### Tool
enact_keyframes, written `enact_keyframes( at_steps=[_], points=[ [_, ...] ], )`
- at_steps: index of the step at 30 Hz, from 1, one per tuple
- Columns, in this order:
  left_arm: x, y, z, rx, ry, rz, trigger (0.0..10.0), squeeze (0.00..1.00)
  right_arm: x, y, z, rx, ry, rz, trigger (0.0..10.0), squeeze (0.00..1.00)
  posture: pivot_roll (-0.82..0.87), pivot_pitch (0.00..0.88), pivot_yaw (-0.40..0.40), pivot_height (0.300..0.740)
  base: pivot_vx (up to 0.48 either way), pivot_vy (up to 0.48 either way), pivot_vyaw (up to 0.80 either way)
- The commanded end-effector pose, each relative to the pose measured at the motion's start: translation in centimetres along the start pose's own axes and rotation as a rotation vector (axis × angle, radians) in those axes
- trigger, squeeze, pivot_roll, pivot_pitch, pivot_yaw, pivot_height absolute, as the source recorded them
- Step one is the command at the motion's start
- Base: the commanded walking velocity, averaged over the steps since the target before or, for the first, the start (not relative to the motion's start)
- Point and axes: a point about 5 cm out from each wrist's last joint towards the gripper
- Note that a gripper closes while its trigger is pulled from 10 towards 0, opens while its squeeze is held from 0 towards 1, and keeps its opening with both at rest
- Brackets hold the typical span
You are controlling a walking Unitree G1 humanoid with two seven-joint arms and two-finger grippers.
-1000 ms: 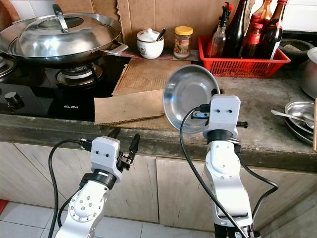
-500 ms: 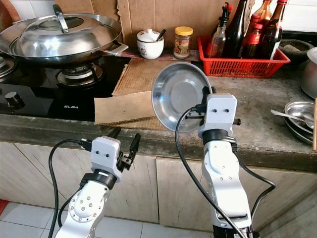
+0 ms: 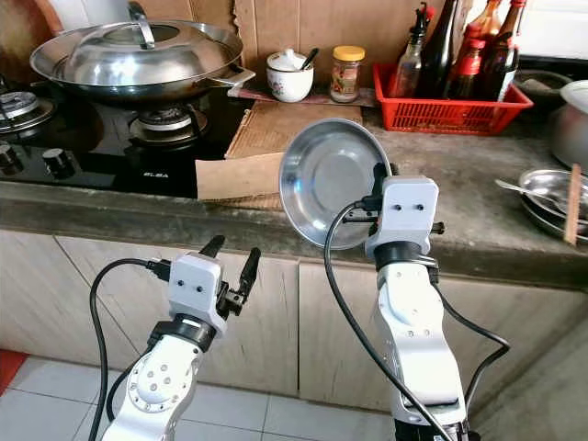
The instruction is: Kitchen organization
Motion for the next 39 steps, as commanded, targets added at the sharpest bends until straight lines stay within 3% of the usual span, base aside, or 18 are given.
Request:
enact_keyframes(
  at_steps=[1,24,39],
  points=[
    [0.0,-0.1,-0.1,-0.004,-0.002,0.003,10.0,0.0,0.7,0.0,0.0,0.004,0.004,-0.033,10.0,0.0,0.1,0.045,-0.017,0.74,-0.281,0.0,0.0],
    [-0.1,-0.1,-0.1,-0.001,-0.002,0.008,10.0,0.0,0.1,-0.4,0.0,0.013,-0.013,-0.003,10.0,0.0,0.1,0.057,-0.016,0.74,-0.271,0.0,0.0],
    [-0.2,-0.1,-0.1,-0.001,-0.01,0.017,10.0,0.0,-1.1,-1.6,0.4,0.058,-0.005,0.057,10.0,0.0,0.1,0.062,-0.012,0.74,0.0,0.0,0.0]
  ],
)
Point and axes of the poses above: a point about 5 cm out from each wrist's last joint towards the gripper, its own y axis pointing out of the wrist towards the gripper, its own x axis along the axis of the wrist's last joint, z = x × y, and after that the axes turned 2 degrees about y, right-handed
